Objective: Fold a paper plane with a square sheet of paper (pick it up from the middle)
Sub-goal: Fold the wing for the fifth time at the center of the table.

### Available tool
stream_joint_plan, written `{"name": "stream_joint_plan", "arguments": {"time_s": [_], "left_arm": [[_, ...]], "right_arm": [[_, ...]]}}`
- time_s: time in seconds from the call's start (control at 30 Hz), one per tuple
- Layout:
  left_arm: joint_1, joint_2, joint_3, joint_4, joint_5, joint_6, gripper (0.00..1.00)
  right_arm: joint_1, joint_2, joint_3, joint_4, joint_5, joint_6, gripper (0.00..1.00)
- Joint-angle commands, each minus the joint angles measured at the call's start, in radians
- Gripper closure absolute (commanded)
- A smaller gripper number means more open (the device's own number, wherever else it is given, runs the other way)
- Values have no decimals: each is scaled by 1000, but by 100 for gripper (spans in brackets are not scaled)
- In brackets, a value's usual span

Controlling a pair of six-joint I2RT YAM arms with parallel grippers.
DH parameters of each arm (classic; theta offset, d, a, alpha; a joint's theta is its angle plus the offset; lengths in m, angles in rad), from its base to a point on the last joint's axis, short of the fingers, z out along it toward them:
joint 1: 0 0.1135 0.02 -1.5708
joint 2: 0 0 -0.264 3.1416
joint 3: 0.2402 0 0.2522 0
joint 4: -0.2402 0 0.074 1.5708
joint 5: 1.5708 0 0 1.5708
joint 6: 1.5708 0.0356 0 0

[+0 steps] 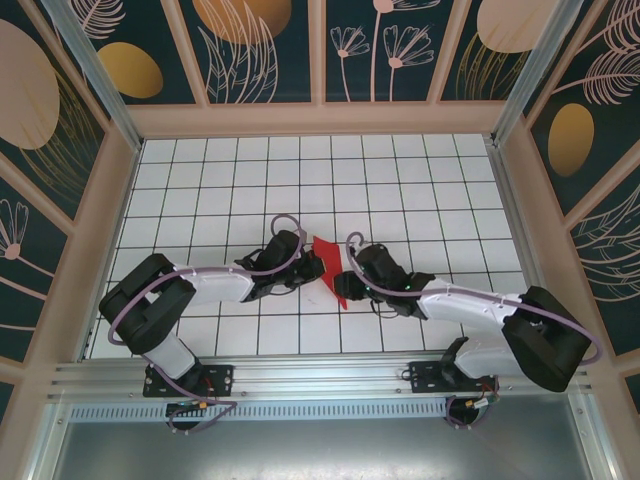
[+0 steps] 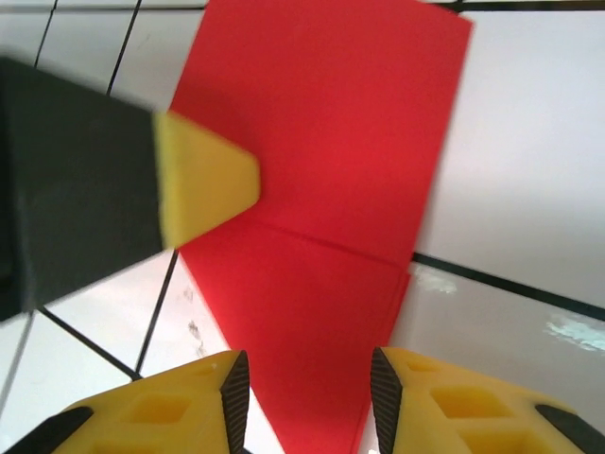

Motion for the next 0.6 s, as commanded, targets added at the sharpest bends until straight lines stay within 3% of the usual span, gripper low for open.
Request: {"name": "stream_joint_plan", "arguments": {"time_s": [0.0, 0.17, 0.4, 0.57], "left_arm": [[-7, 18, 23, -45, -11, 21, 98], [-7, 16, 27, -57, -13, 27, 98], [-7, 16, 30, -60, -8, 30, 98], [-7, 18, 29, -60, -7, 30, 98]], "right_arm": [[88, 19, -27, 39, 220, -84, 57], [193, 77, -20, 119, 313, -193, 56], [243, 169, 16, 136, 376, -272, 56], [256, 207, 30, 153, 412, -304, 62]]}}
